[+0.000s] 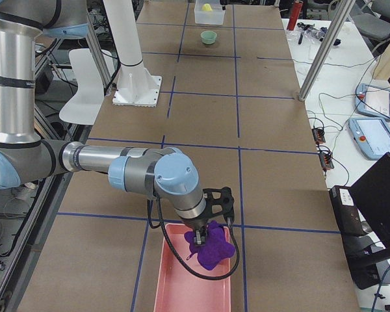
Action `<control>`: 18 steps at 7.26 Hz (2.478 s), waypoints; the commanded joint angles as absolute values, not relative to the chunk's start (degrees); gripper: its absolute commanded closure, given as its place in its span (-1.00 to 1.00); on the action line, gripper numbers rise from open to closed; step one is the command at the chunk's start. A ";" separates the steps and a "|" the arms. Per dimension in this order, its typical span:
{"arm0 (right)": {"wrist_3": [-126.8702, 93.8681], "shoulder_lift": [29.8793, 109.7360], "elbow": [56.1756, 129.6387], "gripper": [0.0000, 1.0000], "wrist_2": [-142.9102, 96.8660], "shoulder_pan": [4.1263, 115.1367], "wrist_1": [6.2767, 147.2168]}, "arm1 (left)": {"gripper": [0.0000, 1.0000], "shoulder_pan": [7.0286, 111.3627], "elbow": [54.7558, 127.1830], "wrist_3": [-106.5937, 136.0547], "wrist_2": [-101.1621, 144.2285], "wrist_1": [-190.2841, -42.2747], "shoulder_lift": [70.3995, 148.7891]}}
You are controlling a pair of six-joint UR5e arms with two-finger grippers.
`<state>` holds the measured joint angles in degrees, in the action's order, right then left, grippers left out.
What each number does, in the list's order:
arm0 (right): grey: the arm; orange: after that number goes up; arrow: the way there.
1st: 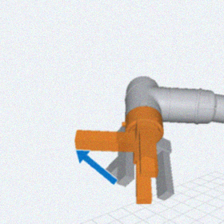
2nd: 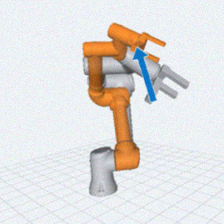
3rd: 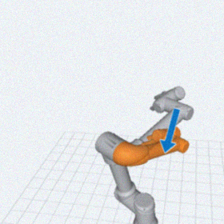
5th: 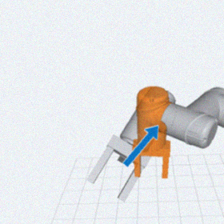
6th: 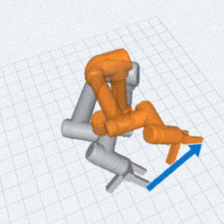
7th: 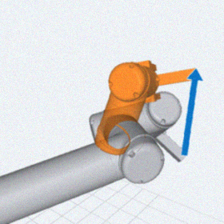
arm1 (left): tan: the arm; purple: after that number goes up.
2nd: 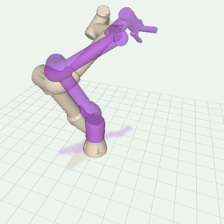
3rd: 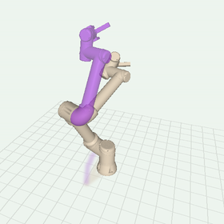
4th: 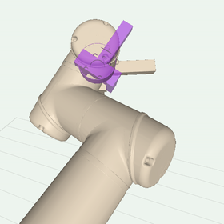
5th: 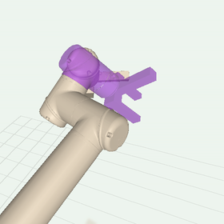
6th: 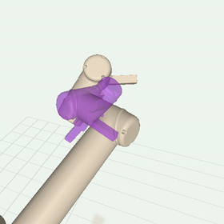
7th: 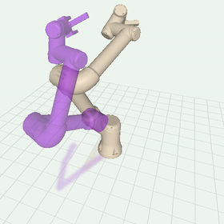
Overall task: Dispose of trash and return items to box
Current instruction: 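Lower the purple cloth into the pink bin with the right gripper, then reach the left gripper into the pale green bowl and grasp its rim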
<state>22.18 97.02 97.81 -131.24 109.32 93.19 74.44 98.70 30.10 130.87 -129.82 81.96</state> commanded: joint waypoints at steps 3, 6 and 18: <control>26.81 95.71 83.26 1.00 -130.17 109.42 83.28 | -1.00 68.84 97.73 34.89 127.12 -136.75 78.14; 25.41 94.75 83.58 -1.00 -130.60 109.34 82.18 | -0.98 56.82 97.47 48.22 120.34 -143.17 77.17; -0.29 93.87 110.90 -1.00 -137.55 99.43 100.20 | 1.00 50.36 95.52 53.43 120.58 -147.23 76.82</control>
